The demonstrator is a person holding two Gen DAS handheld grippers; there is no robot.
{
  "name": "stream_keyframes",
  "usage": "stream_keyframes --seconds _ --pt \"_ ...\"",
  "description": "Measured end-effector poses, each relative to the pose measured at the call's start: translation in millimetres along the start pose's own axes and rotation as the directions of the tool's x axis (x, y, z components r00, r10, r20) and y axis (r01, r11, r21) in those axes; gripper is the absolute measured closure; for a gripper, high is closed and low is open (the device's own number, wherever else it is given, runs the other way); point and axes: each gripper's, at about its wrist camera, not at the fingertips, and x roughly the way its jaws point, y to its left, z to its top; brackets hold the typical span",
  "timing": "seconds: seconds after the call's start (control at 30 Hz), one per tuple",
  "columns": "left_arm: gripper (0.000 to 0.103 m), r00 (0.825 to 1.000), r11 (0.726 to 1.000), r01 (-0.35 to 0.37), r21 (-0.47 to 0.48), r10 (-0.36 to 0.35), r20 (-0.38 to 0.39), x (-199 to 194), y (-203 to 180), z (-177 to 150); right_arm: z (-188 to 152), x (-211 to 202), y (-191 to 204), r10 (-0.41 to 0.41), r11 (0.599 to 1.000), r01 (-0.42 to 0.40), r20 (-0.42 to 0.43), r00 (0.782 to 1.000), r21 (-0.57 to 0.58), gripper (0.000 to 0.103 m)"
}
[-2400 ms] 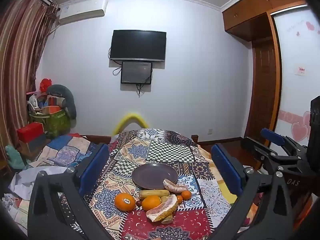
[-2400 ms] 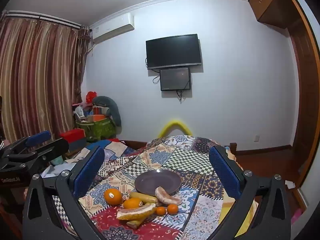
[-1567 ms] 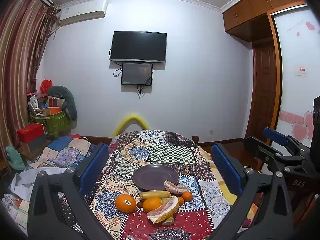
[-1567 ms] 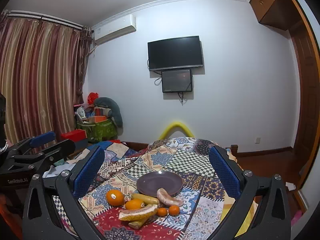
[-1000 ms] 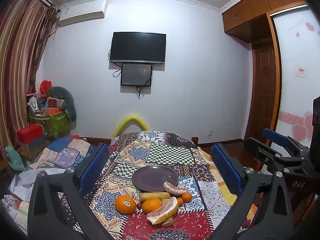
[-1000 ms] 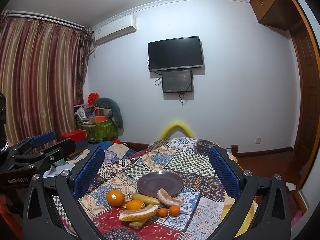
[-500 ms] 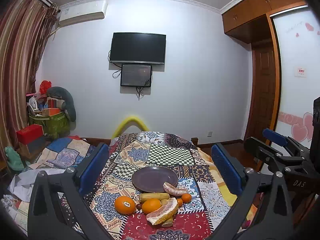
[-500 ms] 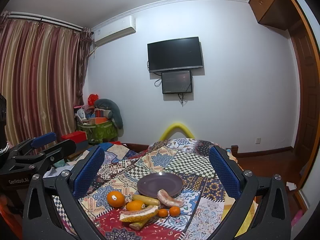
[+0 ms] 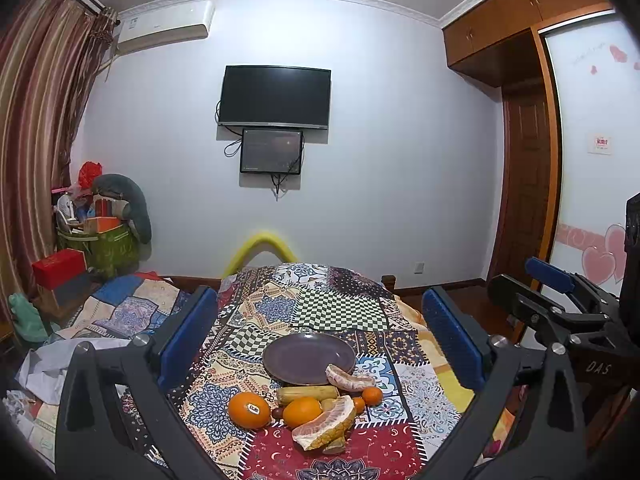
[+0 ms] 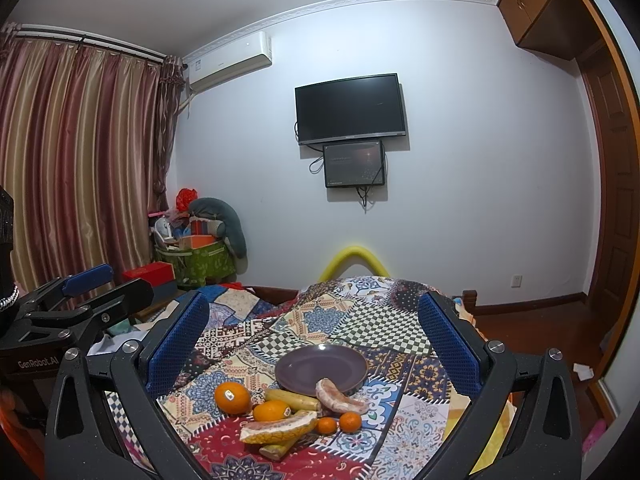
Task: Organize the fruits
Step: 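Move the left tool to the Dole orange while the right tool approaches a pomelo wedge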
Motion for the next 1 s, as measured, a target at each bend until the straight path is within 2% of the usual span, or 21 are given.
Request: stream_keyframes --seconds 0.63,0.83,1.0 --pt "0.0 0.999 1.0 0.012 -0.009 -0.012 -0.032 11.4 5.5 -3.0 -7.2 9.8 -4.5 -0.005 1.0 0.005 -0.03 1.0 0.007 0.0" --pt "0.0 0.996 1.0 0.002 -0.022 -0.004 -0.091 33.0 17.2 -14.9 -19.0 31.5 -15.0 -0.026 0.999 0.028 -0.094 0.995 0.016 0.0" --pt "0.0 0.985 0.998 -0.028 -0.048 0.019 -0.174 62.1 33.5 -34.0 -39.9 61.2 -29.0 -0.051 0.998 0.057 -0.189 0.981 0.024 0.0"
